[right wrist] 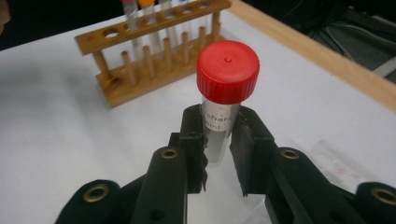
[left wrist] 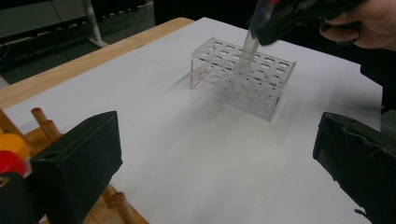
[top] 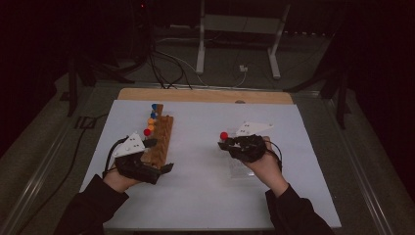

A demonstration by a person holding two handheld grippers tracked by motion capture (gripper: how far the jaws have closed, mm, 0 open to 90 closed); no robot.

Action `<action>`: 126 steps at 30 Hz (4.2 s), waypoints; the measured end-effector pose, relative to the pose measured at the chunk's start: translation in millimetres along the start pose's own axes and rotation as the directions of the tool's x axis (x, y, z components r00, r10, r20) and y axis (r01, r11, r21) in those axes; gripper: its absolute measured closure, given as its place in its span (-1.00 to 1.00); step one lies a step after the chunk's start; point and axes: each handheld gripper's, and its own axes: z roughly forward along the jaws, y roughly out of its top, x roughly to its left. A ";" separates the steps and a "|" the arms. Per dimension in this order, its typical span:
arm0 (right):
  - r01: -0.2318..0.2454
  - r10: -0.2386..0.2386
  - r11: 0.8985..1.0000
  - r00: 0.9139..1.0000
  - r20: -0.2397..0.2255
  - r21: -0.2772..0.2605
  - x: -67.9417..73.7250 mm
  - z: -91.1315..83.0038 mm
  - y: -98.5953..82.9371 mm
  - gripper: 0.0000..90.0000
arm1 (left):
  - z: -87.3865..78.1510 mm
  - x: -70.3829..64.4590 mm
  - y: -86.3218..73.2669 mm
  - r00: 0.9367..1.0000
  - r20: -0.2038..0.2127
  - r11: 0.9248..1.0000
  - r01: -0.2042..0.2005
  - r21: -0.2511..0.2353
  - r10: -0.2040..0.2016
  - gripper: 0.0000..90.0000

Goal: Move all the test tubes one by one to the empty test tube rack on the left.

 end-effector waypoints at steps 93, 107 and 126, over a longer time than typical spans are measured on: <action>0.025 -0.024 1.000 0.998 -0.061 0.019 60.8 8.6 -28.6 0.31 | 71.0 -57.5 36.5 0.976 0.145 0.987 -0.162 -0.004 0.161 0.60; -0.036 0.036 0.999 0.999 -0.028 -0.004 57.1 5.7 -26.0 -0.94 | 54.6 -45.1 40.0 0.984 0.087 0.988 -0.152 -0.018 0.153 0.60; -0.008 0.006 1.000 0.998 -0.065 -0.031 55.3 0.1 -26.8 -1.00 | 11.7 -21.1 55.5 0.991 -0.054 0.990 -0.129 -0.065 0.125 0.60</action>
